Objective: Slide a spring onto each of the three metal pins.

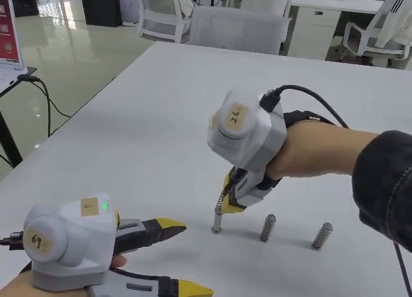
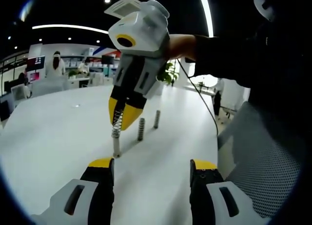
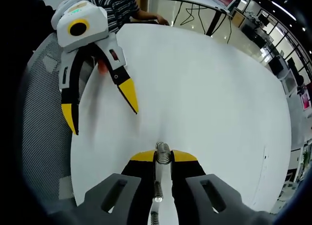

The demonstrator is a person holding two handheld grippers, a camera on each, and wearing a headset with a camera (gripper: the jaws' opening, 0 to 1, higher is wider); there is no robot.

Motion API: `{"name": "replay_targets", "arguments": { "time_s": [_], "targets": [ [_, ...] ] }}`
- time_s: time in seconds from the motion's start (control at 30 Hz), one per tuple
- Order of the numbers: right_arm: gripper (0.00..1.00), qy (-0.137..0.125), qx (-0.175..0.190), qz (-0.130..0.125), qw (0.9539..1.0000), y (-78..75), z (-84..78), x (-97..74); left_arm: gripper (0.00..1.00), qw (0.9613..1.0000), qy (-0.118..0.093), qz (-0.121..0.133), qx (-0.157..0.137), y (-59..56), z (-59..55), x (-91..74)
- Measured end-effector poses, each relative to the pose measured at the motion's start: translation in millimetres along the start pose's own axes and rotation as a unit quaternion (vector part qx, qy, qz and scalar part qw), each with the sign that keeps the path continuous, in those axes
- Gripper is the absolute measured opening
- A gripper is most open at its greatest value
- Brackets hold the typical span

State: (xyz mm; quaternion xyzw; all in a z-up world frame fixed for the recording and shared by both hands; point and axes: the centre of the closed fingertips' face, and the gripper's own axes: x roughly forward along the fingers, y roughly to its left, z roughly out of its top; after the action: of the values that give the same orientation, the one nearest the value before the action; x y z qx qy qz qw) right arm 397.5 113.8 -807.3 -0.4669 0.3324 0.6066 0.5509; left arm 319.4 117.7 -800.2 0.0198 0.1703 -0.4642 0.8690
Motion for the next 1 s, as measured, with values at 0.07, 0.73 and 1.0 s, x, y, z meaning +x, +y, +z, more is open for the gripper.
{"name": "replay_targets", "arguments": {
  "time_s": [0.07,0.73,1.0],
  "targets": [
    [0.09,-0.001,0.000,0.002,1.0000,0.4,1.3,2.1,0.58,1.0000,0.000,0.000,0.000,-0.1,0.1,0.2],
    [0.09,0.030,-0.004,0.030,0.9991,14.9,-8.8,33.6,0.58,1.0000,0.001,0.003,-0.002,1.8,-2.3,-0.4],
    [0.09,0.034,-0.001,0.032,0.9989,17.4,-12.1,41.1,0.58,1.0000,0.002,0.002,-0.002,2.0,-3.2,-1.0]
  ]
}}
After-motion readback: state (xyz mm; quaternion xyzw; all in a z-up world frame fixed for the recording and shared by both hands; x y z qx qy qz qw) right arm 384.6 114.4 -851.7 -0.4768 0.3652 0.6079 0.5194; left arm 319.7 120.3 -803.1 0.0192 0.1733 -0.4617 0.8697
